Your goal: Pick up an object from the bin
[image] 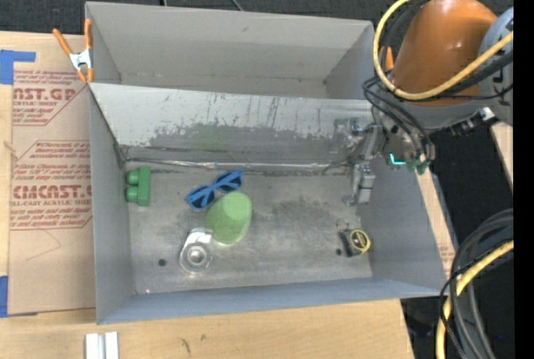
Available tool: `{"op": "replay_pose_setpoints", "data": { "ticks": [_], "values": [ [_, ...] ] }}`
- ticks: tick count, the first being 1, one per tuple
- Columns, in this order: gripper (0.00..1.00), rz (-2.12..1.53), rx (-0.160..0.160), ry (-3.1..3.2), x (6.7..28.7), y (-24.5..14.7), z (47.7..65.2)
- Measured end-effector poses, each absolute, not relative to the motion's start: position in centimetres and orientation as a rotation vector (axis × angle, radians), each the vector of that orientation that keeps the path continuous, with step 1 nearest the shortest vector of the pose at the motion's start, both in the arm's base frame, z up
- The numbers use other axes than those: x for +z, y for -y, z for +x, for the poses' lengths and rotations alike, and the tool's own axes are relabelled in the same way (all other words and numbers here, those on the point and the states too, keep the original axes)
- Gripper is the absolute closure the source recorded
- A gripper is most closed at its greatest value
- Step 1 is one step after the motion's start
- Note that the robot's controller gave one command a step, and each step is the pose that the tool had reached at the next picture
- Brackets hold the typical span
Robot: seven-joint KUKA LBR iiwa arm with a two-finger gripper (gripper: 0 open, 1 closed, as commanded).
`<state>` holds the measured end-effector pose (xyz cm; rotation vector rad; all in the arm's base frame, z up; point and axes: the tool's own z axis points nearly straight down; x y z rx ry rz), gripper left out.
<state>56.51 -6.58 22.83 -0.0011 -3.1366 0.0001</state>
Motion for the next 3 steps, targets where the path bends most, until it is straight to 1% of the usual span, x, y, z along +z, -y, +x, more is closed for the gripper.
{"op": "replay_pose_setpoints", "data": {
  "ticks": [1, 2, 3],
  "values": [
    [0.0, 0.256, -0.002, 3.123, 8.28, 13.71, 50.43],
    [1.0, 0.261, -0.001, 3.132, 8.67, 13.5, 50.79],
    [0.0, 0.261, 0.0, 3.132, 8.66, 13.53, 50.77]
  ]
}}
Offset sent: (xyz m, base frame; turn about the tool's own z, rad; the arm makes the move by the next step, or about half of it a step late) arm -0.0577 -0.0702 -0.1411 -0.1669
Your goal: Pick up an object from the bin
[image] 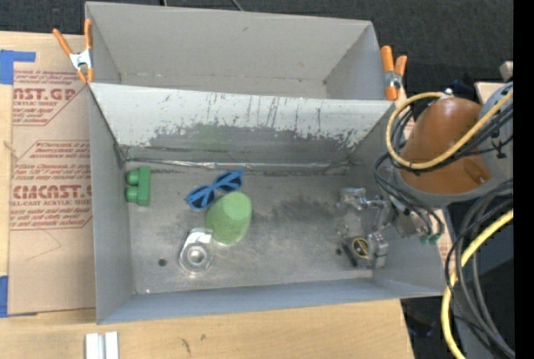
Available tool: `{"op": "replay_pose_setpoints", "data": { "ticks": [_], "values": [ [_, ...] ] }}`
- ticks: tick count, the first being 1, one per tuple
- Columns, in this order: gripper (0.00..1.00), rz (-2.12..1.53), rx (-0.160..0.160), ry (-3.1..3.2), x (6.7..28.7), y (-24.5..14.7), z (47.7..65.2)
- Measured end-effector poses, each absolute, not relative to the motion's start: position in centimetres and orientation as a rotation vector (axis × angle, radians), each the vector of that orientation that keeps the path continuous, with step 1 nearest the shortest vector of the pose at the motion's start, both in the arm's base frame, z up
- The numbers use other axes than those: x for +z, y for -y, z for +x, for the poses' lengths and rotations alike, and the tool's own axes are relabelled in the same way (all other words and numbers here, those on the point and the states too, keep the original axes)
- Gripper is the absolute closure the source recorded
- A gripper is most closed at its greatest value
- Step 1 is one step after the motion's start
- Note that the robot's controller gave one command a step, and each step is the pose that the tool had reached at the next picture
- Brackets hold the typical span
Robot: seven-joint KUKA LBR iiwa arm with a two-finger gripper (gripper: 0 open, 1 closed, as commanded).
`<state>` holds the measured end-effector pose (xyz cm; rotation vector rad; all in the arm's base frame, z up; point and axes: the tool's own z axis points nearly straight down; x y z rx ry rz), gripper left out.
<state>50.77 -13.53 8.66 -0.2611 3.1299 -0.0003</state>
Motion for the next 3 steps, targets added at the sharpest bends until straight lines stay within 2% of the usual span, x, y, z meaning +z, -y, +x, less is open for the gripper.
{"op": "replay_pose_setpoints", "data": {
  "ticks": [1, 2, 3],
  "values": [
    [0.0, -0.576, -0.001, -3.085, 7.0, 14.4, 49.2],
    [1.0, -0.578, 0.0, -3.086, 7.0, 14.4, 49.2],
    [1.0, -0.654, -0.006, -3.064, 21.9, 14.4, 49.4]
  ]
}}
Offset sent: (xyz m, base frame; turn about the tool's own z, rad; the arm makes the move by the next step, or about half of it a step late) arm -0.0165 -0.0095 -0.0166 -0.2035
